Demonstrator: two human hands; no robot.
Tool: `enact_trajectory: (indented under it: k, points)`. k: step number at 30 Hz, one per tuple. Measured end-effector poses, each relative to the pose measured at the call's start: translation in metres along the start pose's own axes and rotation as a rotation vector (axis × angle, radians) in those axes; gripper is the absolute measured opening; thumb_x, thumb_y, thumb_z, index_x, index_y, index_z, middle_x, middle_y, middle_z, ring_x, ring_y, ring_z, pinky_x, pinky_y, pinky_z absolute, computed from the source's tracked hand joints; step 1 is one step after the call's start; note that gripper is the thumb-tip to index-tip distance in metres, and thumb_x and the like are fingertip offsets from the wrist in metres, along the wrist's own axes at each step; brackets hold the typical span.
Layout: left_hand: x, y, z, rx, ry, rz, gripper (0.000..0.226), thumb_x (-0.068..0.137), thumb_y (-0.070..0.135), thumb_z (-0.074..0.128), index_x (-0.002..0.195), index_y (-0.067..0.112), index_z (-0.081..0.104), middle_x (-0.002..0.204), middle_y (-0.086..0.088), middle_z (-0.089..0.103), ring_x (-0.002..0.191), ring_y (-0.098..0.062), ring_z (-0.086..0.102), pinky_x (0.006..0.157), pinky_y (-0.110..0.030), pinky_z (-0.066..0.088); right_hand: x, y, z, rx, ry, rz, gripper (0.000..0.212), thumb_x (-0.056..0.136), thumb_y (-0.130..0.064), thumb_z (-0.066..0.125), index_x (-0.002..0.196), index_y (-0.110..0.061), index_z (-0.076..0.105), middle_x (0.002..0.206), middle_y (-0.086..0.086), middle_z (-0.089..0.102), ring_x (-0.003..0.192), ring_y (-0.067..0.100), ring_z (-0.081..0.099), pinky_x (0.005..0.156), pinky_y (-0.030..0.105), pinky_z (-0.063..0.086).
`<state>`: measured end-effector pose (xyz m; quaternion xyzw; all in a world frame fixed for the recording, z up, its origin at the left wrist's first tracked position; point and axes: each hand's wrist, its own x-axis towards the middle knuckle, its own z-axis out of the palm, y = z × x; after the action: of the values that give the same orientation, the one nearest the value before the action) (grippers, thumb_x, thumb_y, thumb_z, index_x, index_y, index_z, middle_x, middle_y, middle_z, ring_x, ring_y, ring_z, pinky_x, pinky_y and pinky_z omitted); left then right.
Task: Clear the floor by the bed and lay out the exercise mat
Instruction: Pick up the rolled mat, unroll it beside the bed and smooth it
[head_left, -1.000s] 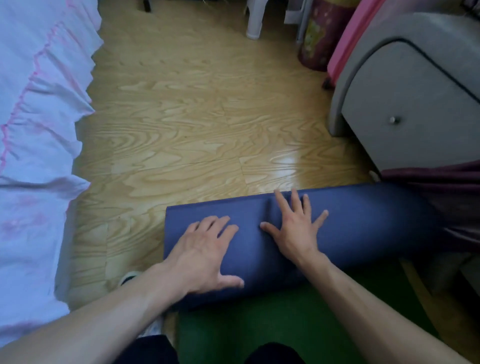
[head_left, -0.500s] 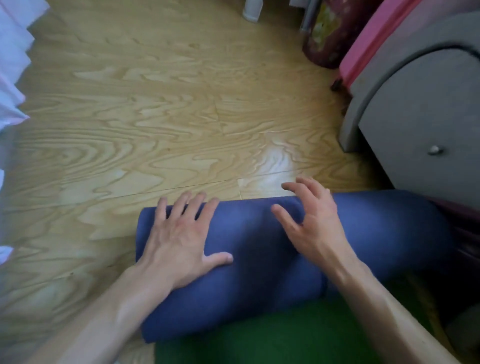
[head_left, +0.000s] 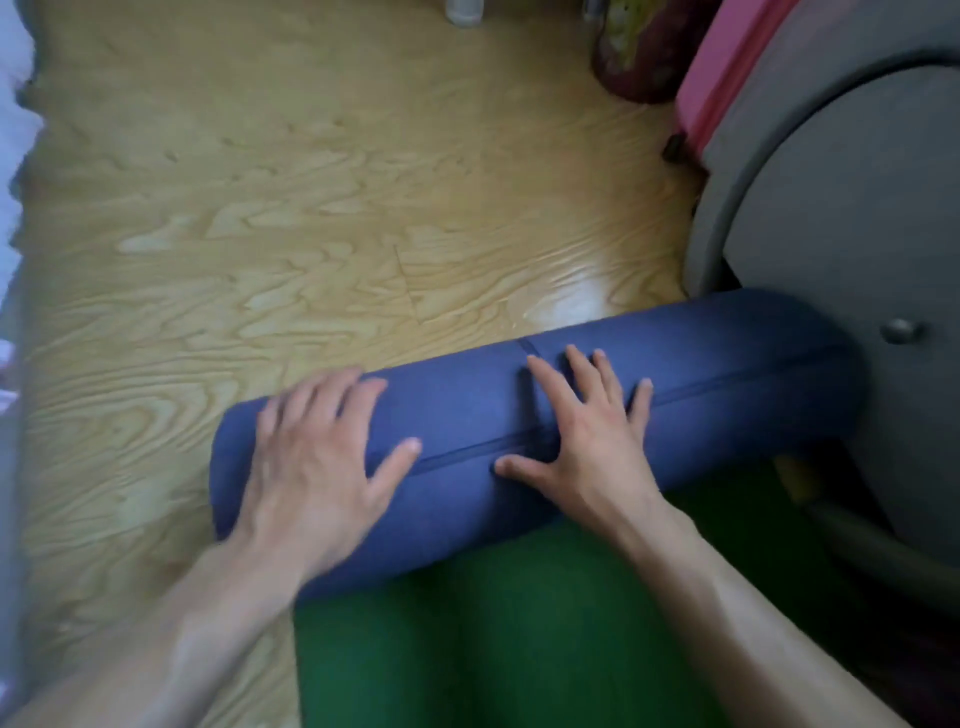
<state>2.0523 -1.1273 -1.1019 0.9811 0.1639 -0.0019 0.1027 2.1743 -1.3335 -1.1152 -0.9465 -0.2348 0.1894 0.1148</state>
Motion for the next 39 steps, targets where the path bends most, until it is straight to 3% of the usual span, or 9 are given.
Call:
enact_trajectory:
  k: [4, 7, 11, 14, 18, 21, 28, 34, 39]
  points:
    - [-0.005, -0.001, -0.021, 0.128, -0.218, 0.273, 0.085, 0.069, 0.072, 0.053, 0.132, 0.016, 0.059, 0.145, -0.010, 0.053, 0.131, -0.033, 0.051, 0.104, -0.050, 0.033, 0.057, -0.025, -0.035, 0.024, -0.050, -0.013, 0.098, 0.073, -0.070, 0.070, 0.153, -0.035, 0.027, 0.167, 0.006, 0.014, 0.156, 0.027, 0.006, 0.118, 0.070, -0.004]
    - [0.037, -0.017, -0.006, 0.145, -0.293, 0.255, 0.101, 0.059, 0.083, 0.054, 0.137, 0.020, 0.055, 0.149, -0.009, 0.048, 0.132, -0.032, 0.050, 0.105, -0.045, 0.034, 0.107, -0.035, -0.038, 0.052, -0.039, -0.004, 0.091, 0.075, -0.069, 0.069, 0.150, -0.031, 0.035, 0.163, 0.006, 0.024, 0.153, 0.025, 0.018, 0.118, 0.068, -0.004]
    - [0.115, -0.030, 0.032, 0.015, -0.199, 0.153, 0.117, 0.047, 0.091, 0.051, 0.142, 0.022, 0.047, 0.152, -0.005, 0.044, 0.136, -0.030, 0.045, 0.109, -0.049, 0.034, 0.164, -0.041, -0.038, 0.283, 0.088, -0.052, 0.073, 0.082, -0.058, 0.071, 0.144, -0.028, 0.047, 0.155, -0.001, 0.041, 0.149, 0.016, 0.028, 0.122, 0.061, 0.000]
    - [0.160, -0.052, 0.047, -0.033, -0.103, 0.117, 0.110, 0.055, 0.088, 0.046, 0.142, 0.020, 0.046, 0.145, -0.005, 0.051, 0.131, -0.030, 0.048, 0.105, -0.049, 0.038, 0.175, -0.036, -0.037, 0.257, 0.274, -0.031, 0.064, 0.081, -0.059, 0.064, 0.137, -0.029, 0.054, 0.148, -0.001, 0.048, 0.145, 0.016, 0.035, 0.121, 0.060, 0.012]
    - [0.191, -0.083, 0.036, -0.066, -0.055, 0.061, 0.096, 0.066, 0.087, 0.039, 0.137, 0.023, 0.048, 0.138, 0.002, 0.055, 0.127, -0.025, 0.049, 0.101, -0.045, 0.040, 0.149, -0.041, -0.025, 0.152, 0.213, 0.307, 0.087, 0.074, -0.074, 0.059, 0.149, -0.041, 0.033, 0.170, 0.006, 0.004, 0.157, 0.020, -0.007, 0.122, 0.060, -0.001]
    - [0.226, -0.094, 0.028, -0.090, -0.077, 0.024, 0.092, 0.068, 0.087, 0.047, 0.135, 0.024, 0.049, 0.135, 0.002, 0.058, 0.124, -0.026, 0.051, 0.098, -0.045, 0.040, 0.148, -0.055, -0.021, 0.142, 0.070, 0.473, 0.106, 0.068, -0.078, 0.067, 0.154, -0.049, 0.010, 0.166, -0.002, -0.024, 0.154, 0.023, -0.023, 0.119, 0.067, 0.004]
    - [0.277, -0.101, 0.012, -0.237, 0.067, 0.051, 0.056, 0.087, 0.061, 0.053, 0.125, 0.019, 0.057, 0.123, -0.002, 0.064, 0.112, -0.031, 0.056, 0.092, -0.048, 0.043, 0.220, -0.080, -0.033, 0.274, 0.132, 0.437, 0.100, 0.073, -0.069, 0.071, 0.154, -0.045, 0.017, 0.169, -0.002, -0.012, 0.155, 0.027, -0.018, 0.117, 0.070, 0.016]
    - [0.307, -0.122, 0.002, -0.152, -0.070, 0.178, 0.091, 0.064, 0.087, 0.044, 0.131, 0.026, 0.056, 0.135, 0.005, 0.058, 0.124, -0.021, 0.051, 0.103, -0.042, 0.039, 0.319, -0.112, -0.050, 0.245, 0.261, 0.306, 0.083, 0.084, -0.069, 0.058, 0.154, -0.037, 0.027, 0.169, 0.003, 0.006, 0.157, 0.021, -0.004, 0.114, 0.076, 0.003]
    - [0.346, -0.134, -0.015, -0.101, -0.285, 0.192, 0.126, 0.038, 0.100, 0.043, 0.148, 0.040, 0.028, 0.157, 0.012, 0.028, 0.144, -0.015, 0.026, 0.117, -0.039, 0.020, 0.374, -0.121, -0.065, 0.347, 0.313, 0.241, 0.074, 0.090, -0.061, 0.058, 0.153, -0.032, 0.032, 0.169, 0.005, 0.013, 0.157, 0.020, 0.002, 0.119, 0.067, -0.003]
